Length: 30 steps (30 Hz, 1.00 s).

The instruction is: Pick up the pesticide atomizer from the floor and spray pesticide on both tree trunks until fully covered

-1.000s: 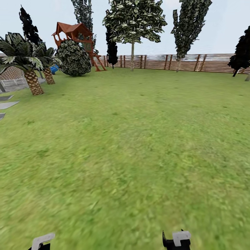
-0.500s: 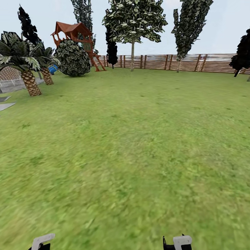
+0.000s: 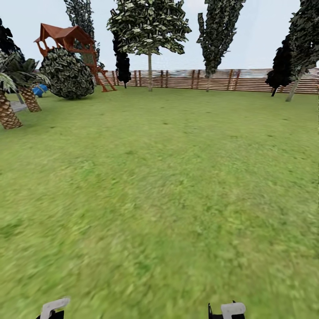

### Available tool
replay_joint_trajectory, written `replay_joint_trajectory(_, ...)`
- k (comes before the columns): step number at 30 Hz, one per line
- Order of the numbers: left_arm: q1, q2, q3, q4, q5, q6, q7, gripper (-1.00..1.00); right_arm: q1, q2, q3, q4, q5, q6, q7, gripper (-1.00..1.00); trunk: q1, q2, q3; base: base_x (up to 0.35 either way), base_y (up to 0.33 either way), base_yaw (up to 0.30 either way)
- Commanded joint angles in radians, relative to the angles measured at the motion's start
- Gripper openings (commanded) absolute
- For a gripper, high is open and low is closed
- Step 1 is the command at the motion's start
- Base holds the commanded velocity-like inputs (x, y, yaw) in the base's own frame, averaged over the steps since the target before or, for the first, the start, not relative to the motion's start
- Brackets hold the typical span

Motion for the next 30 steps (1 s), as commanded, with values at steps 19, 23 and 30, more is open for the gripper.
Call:
replay_joint_trajectory(19, 0.000, 0.000, 0.000, 0.001, 0.000, -0.001, 0.001, -1.00, 0.000, 0.000, 0.000, 0.001, 0.000, 0.000, -0.001, 1.00, 0.000, 0.000, 0.000, 0.340, 0.000, -0.003)
replay_joint_trajectory(23, 0.000, 0.000, 0.000, 0.001, 0.000, -0.001, 0.001, -1.00, 0.000, 0.000, 0.000, 0.001, 0.000, 0.000, -0.001, 1.00, 0.000, 0.000, 0.000, 0.340, 0.000, 0.000)
replay_joint_trajectory(30, 0.000, 0.000, 0.000, 0.000, 0.000, -0.001, 0.001, -1.00, 0.001, -0.001, 0.000, 0.001, 0.001, 0.000, -0.001, 1.00, 0.000, 0.000, 0.000, 0.340, 0.000, 0.000)
